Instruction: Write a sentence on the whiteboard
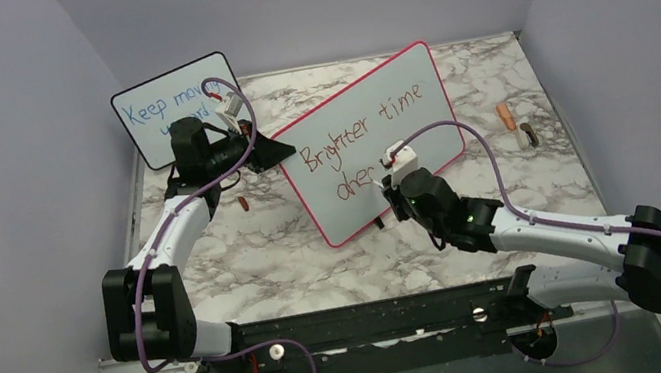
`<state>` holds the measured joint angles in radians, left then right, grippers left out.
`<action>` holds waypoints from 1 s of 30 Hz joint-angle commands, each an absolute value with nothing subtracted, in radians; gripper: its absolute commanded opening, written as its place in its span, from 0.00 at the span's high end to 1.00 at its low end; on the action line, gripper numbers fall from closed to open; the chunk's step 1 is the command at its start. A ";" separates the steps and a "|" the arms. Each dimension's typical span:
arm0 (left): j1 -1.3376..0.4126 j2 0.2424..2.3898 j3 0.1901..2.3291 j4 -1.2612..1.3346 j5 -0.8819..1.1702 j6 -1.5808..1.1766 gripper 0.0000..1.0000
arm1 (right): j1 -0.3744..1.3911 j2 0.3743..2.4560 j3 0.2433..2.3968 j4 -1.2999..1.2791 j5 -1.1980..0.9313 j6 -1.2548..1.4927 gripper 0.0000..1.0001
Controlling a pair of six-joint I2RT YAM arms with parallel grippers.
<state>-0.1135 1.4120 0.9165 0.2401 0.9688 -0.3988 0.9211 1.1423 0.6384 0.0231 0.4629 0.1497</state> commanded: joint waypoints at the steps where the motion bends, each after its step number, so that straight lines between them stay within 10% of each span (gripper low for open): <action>1: -0.115 1.445 0.903 0.148 0.848 -0.305 1.00 | 0.916 1.145 0.628 0.006 0.505 0.156 0.99; 30: -0.115 1.442 0.906 0.143 0.851 -0.302 1.00 | 0.914 1.155 0.675 0.120 0.563 0.103 0.99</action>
<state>-0.1135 1.4120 0.9184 0.2367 0.9688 -0.3962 0.9207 1.1488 0.6388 0.0742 0.5339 0.1146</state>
